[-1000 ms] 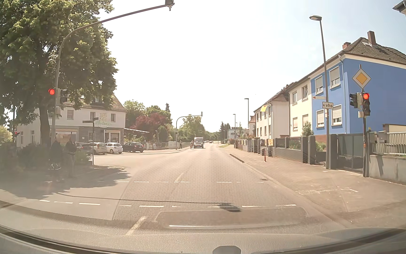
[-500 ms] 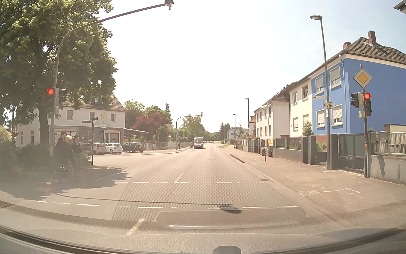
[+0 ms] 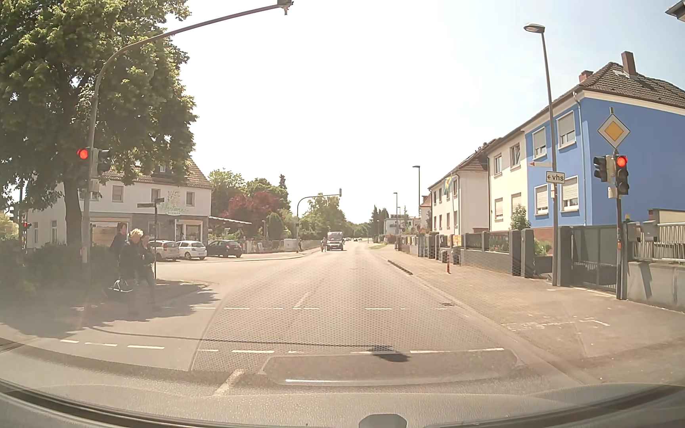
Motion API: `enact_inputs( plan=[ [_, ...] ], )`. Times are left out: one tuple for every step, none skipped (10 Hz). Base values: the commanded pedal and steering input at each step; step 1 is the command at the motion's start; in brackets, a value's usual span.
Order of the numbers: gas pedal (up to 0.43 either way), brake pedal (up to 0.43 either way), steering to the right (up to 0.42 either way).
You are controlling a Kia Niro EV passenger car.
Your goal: Follow the waypoints while adhering to traffic rules and regulations
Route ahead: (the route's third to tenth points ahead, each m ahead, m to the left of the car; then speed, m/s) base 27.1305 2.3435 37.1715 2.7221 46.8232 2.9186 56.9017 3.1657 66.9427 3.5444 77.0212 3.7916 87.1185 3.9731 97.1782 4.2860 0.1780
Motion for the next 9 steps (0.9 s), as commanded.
enact_inputs(
  plan=[
    [0.000, 0.000, 0.001],
    [0.000, 0.000, 0.001],
    [0.000, 0.000, 0.001],
    [0.000, 0.006, 0.001],
    [0.000, 0.006, 0.001],
    [0.000, 0.012, 0.001],
    [0.000, 0.012, 0.001],
    [0.000, 0.012, 0.001],
    [0.000, 0.043, 0.001]
  ],
)
